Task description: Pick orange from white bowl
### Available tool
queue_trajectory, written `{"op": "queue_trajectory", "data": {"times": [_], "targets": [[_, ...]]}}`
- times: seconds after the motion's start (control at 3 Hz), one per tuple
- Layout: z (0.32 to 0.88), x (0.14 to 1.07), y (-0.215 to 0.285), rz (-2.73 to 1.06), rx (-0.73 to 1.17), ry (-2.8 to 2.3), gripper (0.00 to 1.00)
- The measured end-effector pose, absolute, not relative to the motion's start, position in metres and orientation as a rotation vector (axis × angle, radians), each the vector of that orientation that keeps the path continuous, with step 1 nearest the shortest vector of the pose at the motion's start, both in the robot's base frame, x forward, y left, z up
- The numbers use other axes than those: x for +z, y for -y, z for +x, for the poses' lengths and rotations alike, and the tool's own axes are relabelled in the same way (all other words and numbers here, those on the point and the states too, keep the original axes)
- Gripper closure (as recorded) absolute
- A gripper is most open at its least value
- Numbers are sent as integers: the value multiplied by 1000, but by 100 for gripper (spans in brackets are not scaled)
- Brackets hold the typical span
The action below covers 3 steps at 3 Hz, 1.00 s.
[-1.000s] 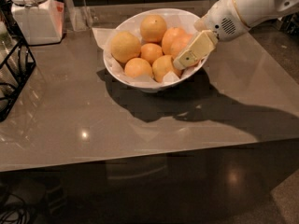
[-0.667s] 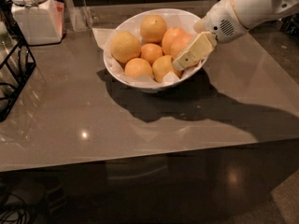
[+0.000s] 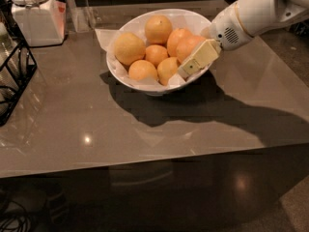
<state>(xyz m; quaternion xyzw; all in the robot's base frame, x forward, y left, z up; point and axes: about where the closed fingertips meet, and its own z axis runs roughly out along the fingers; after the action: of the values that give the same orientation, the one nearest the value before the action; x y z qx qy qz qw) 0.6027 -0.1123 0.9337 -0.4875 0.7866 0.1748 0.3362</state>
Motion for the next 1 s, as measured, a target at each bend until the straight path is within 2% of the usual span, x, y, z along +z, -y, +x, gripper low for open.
{"op": "queue_trajectory", "data": {"times": [0.33, 1.0], "targets": [[602, 930, 111, -1260, 444, -2055, 25], [599, 932, 115, -1227, 413, -2042, 71]]}}
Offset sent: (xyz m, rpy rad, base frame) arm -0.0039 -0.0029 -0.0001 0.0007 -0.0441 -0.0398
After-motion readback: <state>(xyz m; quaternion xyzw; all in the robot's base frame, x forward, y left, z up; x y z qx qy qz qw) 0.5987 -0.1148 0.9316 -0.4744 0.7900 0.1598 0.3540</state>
